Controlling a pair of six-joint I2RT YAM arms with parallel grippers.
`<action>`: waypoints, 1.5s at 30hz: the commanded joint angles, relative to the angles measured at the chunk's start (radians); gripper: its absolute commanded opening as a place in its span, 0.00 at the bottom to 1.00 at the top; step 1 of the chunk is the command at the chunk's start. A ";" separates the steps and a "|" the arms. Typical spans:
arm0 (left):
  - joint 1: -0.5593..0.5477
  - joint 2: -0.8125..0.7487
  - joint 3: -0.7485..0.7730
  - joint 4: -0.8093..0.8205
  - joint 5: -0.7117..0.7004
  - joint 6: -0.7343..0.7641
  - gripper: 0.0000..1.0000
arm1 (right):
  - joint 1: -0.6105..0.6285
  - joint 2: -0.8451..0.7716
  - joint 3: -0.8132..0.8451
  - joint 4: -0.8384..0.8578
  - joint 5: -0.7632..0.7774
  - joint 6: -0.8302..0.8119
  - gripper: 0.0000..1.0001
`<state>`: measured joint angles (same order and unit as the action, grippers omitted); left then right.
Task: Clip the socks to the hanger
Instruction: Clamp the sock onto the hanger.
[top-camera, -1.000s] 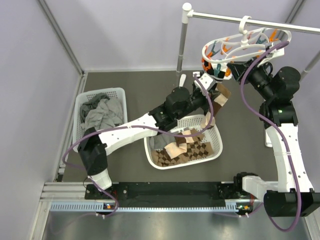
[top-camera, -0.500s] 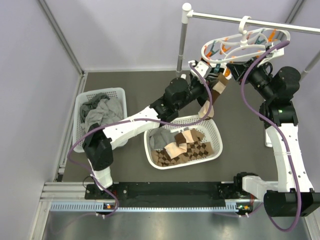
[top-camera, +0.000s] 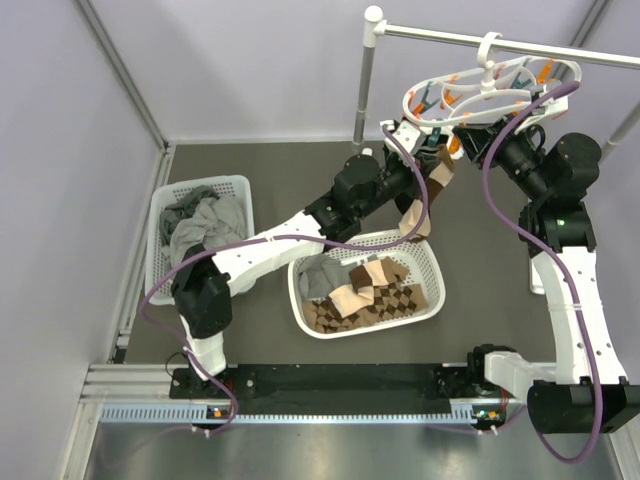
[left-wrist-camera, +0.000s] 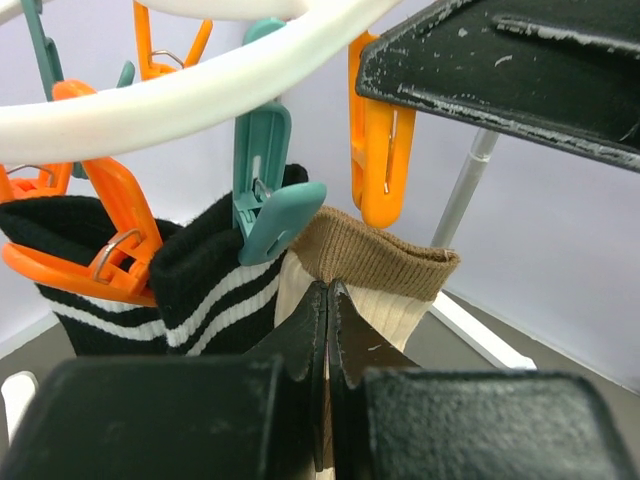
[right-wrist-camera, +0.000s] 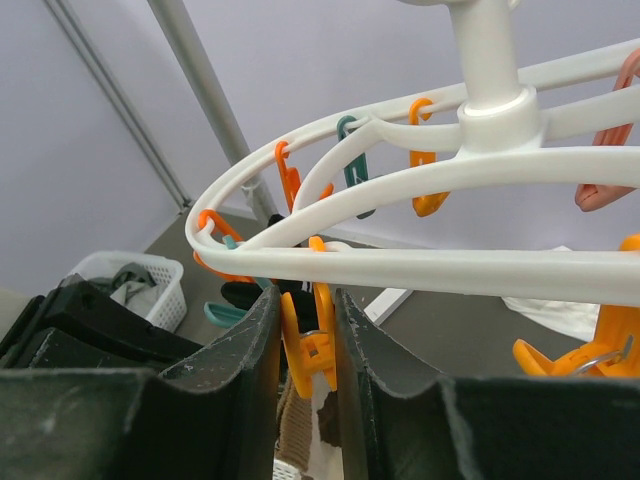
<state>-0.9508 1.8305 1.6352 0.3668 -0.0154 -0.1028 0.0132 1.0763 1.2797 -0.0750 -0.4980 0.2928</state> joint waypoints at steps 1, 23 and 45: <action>0.003 0.007 0.037 0.055 0.003 0.002 0.00 | 0.016 -0.018 0.049 -0.031 -0.042 0.016 0.01; 0.003 0.033 0.127 0.063 -0.029 0.011 0.00 | 0.018 -0.021 0.015 -0.025 -0.048 0.029 0.01; 0.001 0.033 0.166 0.077 -0.001 -0.043 0.00 | 0.016 -0.021 -0.008 0.000 -0.054 0.040 0.10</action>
<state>-0.9508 1.8908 1.7542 0.3668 -0.0368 -0.1200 0.0132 1.0756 1.2827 -0.0685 -0.5098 0.3340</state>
